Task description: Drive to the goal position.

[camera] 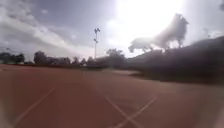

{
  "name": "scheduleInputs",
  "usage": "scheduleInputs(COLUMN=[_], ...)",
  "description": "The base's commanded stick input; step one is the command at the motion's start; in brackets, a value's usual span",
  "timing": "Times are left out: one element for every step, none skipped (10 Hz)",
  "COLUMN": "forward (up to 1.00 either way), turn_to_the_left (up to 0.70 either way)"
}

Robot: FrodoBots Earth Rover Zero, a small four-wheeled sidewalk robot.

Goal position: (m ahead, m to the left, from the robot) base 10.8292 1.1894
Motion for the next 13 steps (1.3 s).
scheduleInputs(forward=[0.7,0.7,0.7,0.7,0.7,0.7,0.7,0.7,0.7,0.7,0.7,0.7,0.7], turn_to_the_left=[0.0,0.0,0.0,0.0,0.0,0.0,0.0,0.0,0.0,0.0,0.0,0.0,0.0])
